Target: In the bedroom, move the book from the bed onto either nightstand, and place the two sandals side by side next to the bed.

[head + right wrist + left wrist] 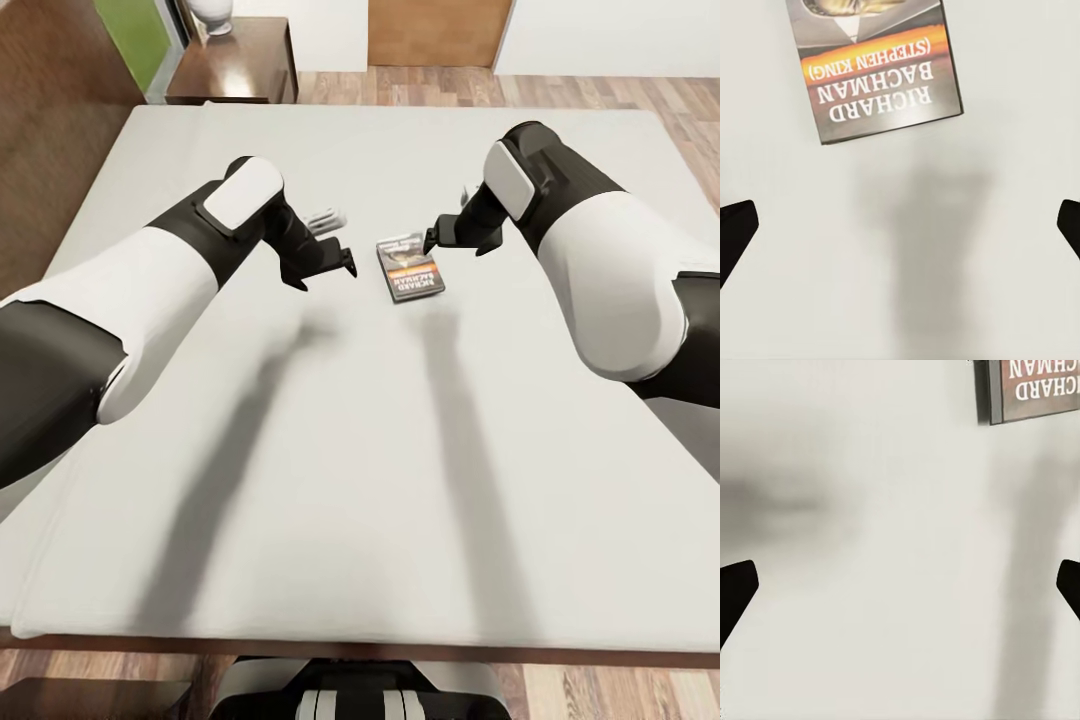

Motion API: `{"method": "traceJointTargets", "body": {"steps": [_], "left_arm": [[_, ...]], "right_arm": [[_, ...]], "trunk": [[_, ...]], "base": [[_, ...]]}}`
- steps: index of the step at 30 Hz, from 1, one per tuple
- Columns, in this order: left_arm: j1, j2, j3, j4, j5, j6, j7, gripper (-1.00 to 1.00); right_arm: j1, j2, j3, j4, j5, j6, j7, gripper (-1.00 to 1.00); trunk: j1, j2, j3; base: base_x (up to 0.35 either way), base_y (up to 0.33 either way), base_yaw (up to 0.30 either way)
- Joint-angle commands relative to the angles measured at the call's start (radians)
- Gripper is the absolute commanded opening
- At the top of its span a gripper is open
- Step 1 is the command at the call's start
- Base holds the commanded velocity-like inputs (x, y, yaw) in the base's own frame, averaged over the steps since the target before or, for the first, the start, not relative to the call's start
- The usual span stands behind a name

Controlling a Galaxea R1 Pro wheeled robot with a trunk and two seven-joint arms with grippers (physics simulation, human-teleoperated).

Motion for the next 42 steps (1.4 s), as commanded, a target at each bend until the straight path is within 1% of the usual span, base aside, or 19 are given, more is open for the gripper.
{"method": "traceJointTargets", "body": {"steps": [1,20,26,34,37,42], "left_arm": [[-0.004,0.000,-0.006,-0.001,0.010,0.002,0.007,1.00],[-0.034,0.000,-0.007,-0.002,0.010,0.006,0.009,1.00],[-0.071,-0.002,-0.006,0.002,0.013,0.005,0.009,1.00],[-0.101,-0.005,-0.006,0.000,0.012,0.005,0.011,1.00],[-0.116,-0.006,-0.005,-0.001,0.012,0.005,0.017,1.00],[-0.164,-0.007,-0.004,-0.003,0.011,0.006,0.047,1.00]], "right_arm": [[0.000,0.000,-0.008,-0.001,0.000,0.003,-0.008,1.00],[-0.002,-0.002,-0.008,-0.001,0.006,0.003,-0.008,1.00],[-0.009,-0.001,-0.008,-0.001,0.008,0.003,-0.008,1.00],[-0.028,-0.001,-0.008,-0.001,0.008,0.003,-0.008,1.00],[-0.039,-0.001,-0.008,-0.001,0.008,0.003,-0.008,1.00],[-0.069,-0.002,-0.008,0.000,0.008,0.003,-0.008,1.00]], "trunk": [[0.000,0.000,-0.002],[0.000,0.000,-0.033],[0.000,0.000,-0.043],[0.000,0.000,-0.056],[0.000,0.000,-0.060],[0.000,0.000,-0.069]], "base": [[0.000,0.000,0.000],[0.000,0.000,0.000],[0.000,0.000,0.000],[0.000,0.000,0.000],[0.000,0.000,0.000],[0.000,0.000,0.000]]}}
